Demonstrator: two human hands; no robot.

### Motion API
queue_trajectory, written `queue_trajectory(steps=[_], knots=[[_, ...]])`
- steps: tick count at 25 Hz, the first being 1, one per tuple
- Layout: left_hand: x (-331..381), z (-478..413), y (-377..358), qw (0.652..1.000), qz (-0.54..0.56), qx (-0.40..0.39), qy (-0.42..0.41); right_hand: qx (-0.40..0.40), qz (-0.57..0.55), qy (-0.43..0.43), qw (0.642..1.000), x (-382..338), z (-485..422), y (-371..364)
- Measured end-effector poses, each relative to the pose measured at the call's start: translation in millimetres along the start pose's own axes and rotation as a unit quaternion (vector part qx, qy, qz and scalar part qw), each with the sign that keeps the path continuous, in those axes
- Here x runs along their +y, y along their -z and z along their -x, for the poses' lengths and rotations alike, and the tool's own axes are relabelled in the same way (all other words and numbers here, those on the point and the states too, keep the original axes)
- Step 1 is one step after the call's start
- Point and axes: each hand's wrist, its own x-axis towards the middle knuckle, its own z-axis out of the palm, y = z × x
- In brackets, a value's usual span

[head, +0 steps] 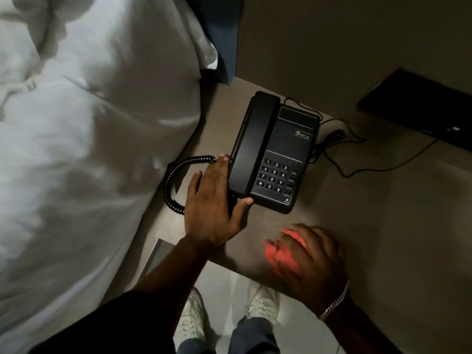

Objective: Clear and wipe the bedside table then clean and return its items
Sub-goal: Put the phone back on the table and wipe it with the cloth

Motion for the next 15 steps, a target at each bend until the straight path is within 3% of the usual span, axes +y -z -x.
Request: queue_trajectory(steps=[4,7,9,12,15], knots=[[0.3,-1.3,0.1,1.0,-0.028,-0.012,0.007,0.1,0.001,0.021,0.995,17.4,-66.8,28.4],[0.0,-2.4,-1.4,0.999,-0.029,-0.014,0.011,0.222,-0.147,-0.029,0.963,20.4,-140.0,56.9],[-1.2,-1.4,-1.8,1.0,-0.029,-0.006,0.009,0.168,-0.185,-0.056,0.967,14.0,-182.0,59.1],[-0.9,-1.4,-1.9,0.999,-0.034,-0.002,0.01,-0.006,-0.057,-0.078,0.995,6.6,-210.9,36.2],[0.7,-2.5,-1.1,0.999,-0.037,-0.009,0.017,0.004,-0.018,-0.087,0.996,-2.8,-194.2,21.5]])
